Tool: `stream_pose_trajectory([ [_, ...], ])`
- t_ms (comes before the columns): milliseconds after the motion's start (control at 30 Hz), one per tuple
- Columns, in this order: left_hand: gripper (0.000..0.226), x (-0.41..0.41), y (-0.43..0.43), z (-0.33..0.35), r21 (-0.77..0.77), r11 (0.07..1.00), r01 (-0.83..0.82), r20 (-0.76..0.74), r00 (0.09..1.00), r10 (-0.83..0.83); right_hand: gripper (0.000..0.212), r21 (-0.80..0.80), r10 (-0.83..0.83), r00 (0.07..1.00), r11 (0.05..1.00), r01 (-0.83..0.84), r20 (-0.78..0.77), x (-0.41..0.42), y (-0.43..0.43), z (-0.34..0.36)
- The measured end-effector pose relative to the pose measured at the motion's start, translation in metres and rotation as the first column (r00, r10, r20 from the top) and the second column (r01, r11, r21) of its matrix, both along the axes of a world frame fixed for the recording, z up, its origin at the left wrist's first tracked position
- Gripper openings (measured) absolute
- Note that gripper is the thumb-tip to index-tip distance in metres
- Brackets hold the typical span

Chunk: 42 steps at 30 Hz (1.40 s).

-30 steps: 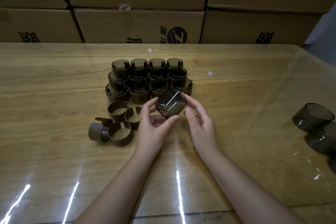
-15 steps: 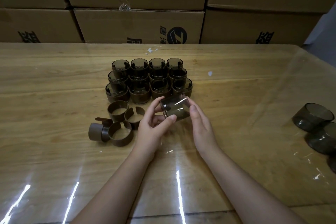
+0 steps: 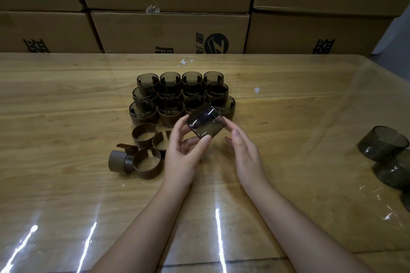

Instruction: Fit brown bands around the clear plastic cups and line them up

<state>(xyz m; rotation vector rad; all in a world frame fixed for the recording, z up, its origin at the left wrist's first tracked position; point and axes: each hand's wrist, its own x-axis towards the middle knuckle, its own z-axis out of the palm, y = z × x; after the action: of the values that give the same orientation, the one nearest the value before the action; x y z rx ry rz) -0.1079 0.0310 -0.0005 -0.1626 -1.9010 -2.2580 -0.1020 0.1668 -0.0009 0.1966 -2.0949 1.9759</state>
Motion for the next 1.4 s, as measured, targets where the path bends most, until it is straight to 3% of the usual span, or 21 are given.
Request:
stream_pose_trajectory([
  [367, 0.066, -0.0002, 0.0032, -0.0014, -0.085, 0.989, -0.125, -0.072, 0.990, 0.119, 0.042, -0.023, -0.044, 0.995, 0.999, 0.042, -0.089, 0.0023, 0.0016, -0.0010],
  [700, 0.072, 0.0032, 0.0048, 0.0009, -0.303, 0.953, 0.002, -0.080, 0.996, -0.028, 0.042, -0.083, -0.048, 0.993, 0.996, 0.039, -0.110, 0.0027, 0.0039, 0.0034],
  [900, 0.068, 0.0053, 0.0037, 0.0057, -0.189, 0.979, 0.082, -0.036, 0.995, -0.090, 0.043, -0.073, -0.012, 0.999, 0.997, 0.010, -0.032, 0.0001, 0.0021, 0.0033],
  [1133, 0.062, 0.0033, 0.0019, 0.0043, 0.004, 1.000, 0.016, -0.001, 1.000, -0.016, 0.048, -0.059, 0.019, 0.999, 0.998, -0.021, -0.029, -0.0012, -0.0005, 0.0012],
  [1300, 0.061, -0.0001, -0.0003, -0.0006, -0.003, 0.999, -0.046, -0.016, 0.999, 0.046, 0.051, -0.025, -0.019, 0.999, 1.000, 0.018, -0.041, 0.0000, 0.0014, 0.0000],
  [1400, 0.061, -0.0016, 0.0001, -0.0031, -0.029, 0.997, -0.066, -0.017, 0.998, 0.066, 0.043, -0.060, -0.068, 0.994, 0.996, 0.063, -0.087, 0.0022, 0.0007, 0.0009],
])
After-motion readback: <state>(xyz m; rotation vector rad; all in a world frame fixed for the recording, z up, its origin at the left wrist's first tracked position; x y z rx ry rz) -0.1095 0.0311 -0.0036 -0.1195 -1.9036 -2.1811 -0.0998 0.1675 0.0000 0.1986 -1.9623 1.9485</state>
